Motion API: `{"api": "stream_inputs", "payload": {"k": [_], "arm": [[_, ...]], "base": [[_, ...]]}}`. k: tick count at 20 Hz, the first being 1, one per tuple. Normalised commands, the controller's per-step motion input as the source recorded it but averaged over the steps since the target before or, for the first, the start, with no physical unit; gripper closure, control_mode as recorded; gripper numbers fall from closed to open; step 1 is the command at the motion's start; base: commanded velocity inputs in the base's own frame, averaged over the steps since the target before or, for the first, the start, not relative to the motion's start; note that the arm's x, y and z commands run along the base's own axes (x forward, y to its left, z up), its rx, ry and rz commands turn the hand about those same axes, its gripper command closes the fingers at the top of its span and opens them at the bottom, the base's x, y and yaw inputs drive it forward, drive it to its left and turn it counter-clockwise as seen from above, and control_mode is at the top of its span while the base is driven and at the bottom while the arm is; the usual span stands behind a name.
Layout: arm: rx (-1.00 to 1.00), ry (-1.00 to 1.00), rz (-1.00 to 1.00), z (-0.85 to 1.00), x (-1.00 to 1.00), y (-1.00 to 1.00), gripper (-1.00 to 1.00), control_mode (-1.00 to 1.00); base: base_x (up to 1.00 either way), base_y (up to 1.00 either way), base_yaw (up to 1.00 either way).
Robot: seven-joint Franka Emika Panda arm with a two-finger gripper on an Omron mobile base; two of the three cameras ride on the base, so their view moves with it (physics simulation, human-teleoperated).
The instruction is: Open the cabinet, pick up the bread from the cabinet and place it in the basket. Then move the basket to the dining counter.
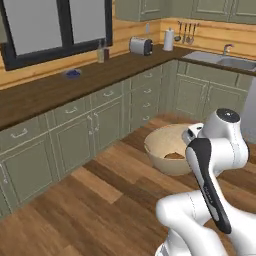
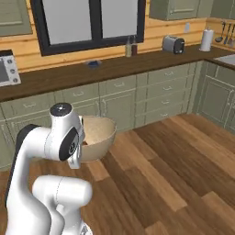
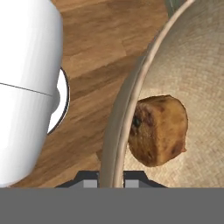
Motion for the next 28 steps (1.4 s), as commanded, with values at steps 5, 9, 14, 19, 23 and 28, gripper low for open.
{"api": "stream_inputs", "payload": {"k": [5, 9, 14, 19, 23, 28], "arm": [[0.00, 0.00, 0.00, 0.00, 0.00, 0.00, 1.00, 1.00], [0.00, 0.00, 0.00, 0.00, 0.00, 0.00, 1.00, 1.00], [0.00, 0.00, 0.00, 0.00, 0.00, 0.00, 1.00, 1.00], [0.00, 0.00, 0.00, 0.00, 0.00, 0.00, 1.00, 1.00], [0.00, 0.00, 0.00, 0.00, 0.00, 0.00, 1.00, 1.00], [0.00, 0.00, 0.00, 0.00, 0.00, 0.00, 1.00, 1.00]], "base": [[0.14, 0.27, -0.96], [0.94, 0.65, -0.72], [1.00, 0.51, -0.49], [1.00, 0.02, -0.08], [0.89, -0.01, -0.51], [0.56, 0.00, -0.76]]}}
